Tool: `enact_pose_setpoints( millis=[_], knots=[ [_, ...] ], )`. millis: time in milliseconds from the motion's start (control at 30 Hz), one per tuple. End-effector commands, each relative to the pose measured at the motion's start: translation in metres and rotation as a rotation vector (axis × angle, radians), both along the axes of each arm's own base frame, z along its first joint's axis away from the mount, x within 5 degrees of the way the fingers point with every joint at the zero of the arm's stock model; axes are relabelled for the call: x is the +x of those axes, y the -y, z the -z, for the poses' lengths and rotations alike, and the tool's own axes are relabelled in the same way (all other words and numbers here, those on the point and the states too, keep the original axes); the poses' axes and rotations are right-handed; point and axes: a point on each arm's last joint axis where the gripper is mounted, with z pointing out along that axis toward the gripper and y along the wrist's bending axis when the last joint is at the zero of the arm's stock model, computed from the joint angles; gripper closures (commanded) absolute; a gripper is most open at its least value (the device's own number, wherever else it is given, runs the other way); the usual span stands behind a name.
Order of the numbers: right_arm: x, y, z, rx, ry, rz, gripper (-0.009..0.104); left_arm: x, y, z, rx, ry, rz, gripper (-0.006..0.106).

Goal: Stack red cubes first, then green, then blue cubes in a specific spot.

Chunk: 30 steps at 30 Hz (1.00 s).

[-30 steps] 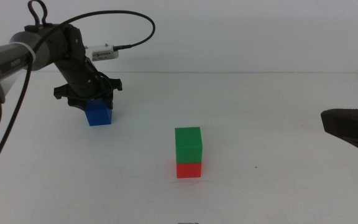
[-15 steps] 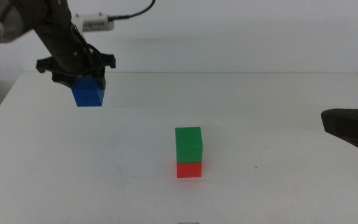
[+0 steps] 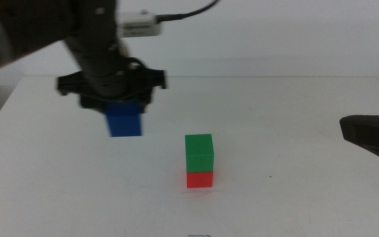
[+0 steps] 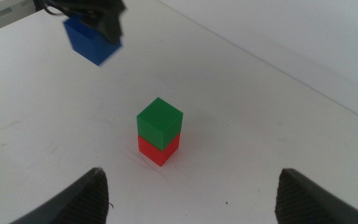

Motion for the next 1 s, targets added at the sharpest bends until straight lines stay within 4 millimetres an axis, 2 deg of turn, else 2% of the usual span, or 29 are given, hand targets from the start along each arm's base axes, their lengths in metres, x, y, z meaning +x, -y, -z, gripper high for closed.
enact_pose_setpoints(
  millis=[0,200,400,967],
  knots=[
    [0.0,0.001,-0.015,0.051,0.092,0.002,0.006,-0.007,0.018,-0.029,-0.048,0.099,0.015,0.102],
    [0.0,0.001,-0.015,0.051,0.092,0.002,0.006,-0.008,0.068,-0.028,-0.076,0.104,0.065,0.102],
    [0.0,0.001,-0.015,0.051,0.092,0.002,0.006,-0.004,0.095,-0.017,-0.089,0.088,0.091,0.102],
    [0.0,0.001,-0.015,0.051,0.092,0.002,0.006,0.007,0.109,0.006,-0.122,0.044,0.052,0.102]
  ],
)
